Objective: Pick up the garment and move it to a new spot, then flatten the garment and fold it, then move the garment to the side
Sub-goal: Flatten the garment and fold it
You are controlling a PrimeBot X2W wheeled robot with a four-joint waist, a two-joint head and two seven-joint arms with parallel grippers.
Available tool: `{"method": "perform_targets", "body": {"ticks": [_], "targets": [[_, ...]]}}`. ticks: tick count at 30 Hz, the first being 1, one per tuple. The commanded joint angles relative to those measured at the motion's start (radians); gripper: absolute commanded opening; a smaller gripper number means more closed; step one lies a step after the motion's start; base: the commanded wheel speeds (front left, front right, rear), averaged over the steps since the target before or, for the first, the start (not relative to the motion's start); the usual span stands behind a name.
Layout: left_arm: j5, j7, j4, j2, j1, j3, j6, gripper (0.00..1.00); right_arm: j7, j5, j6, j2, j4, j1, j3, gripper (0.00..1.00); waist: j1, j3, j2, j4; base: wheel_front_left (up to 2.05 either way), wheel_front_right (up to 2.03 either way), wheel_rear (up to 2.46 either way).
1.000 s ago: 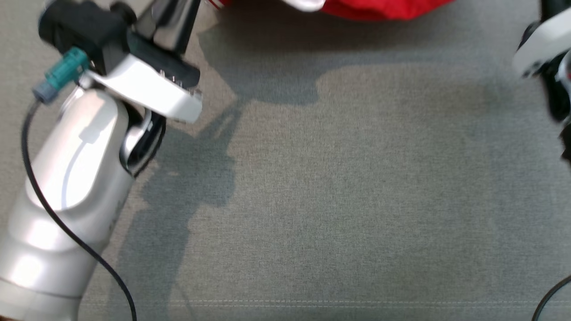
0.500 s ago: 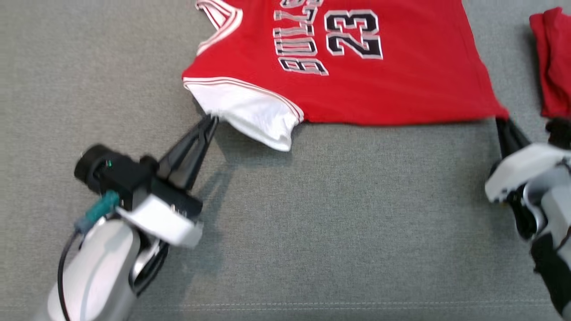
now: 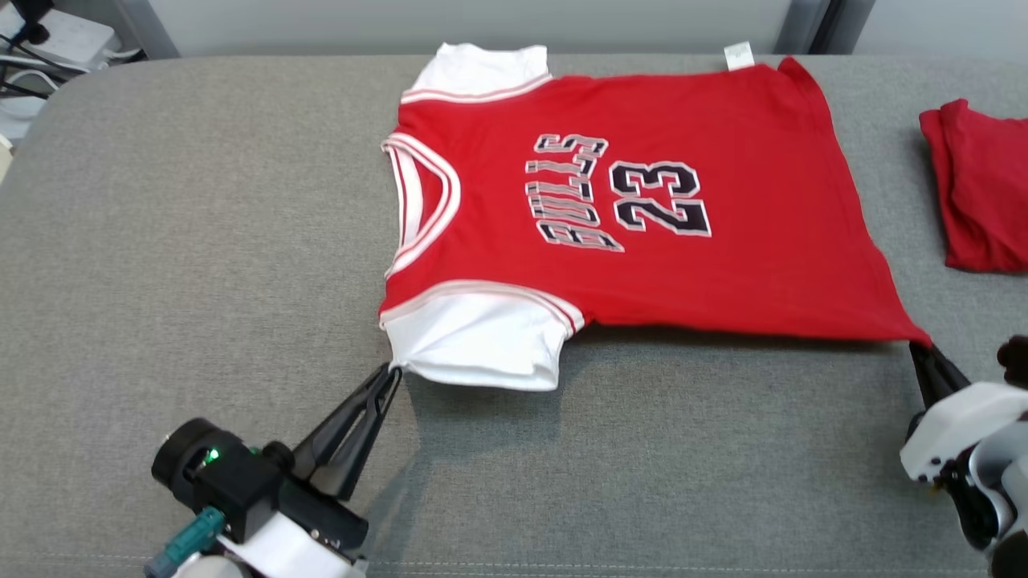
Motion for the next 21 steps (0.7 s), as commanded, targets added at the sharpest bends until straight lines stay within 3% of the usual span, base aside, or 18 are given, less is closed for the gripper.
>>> {"method": "perform_targets", "body": {"ticks": [1,8,15,21], "targets": [[-0.001,-0.003,-0.036,0.03,0.0,0.035,-0.001,0.0,-0.013,0.022,0.0,-0.026,-0.026,0.048,0.018,0.0,0.0,-0.017,0.0,0.01,0.0,0.0,0.0],[0.0,-0.002,-0.025,0.067,0.053,-0.024,-0.001,0.0,-0.013,0.051,0.0,-0.068,-0.089,0.153,0.054,0.0,0.0,-0.041,0.0,0.022,0.0,0.0,0.0],[-0.14,0.01,0.032,0.086,0.077,-0.118,-0.001,0.0,-0.013,0.023,0.0,-0.072,-0.078,0.188,0.078,0.0,0.0,-0.047,0.0,0.015,0.0,0.0,0.0],[-0.164,0.005,0.129,0.102,0.064,-0.152,-0.001,0.0,-0.013,-0.003,0.0,-0.066,-0.065,0.22,0.058,0.0,0.0,-0.049,0.0,0.011,0.0,0.0,0.0]]}}
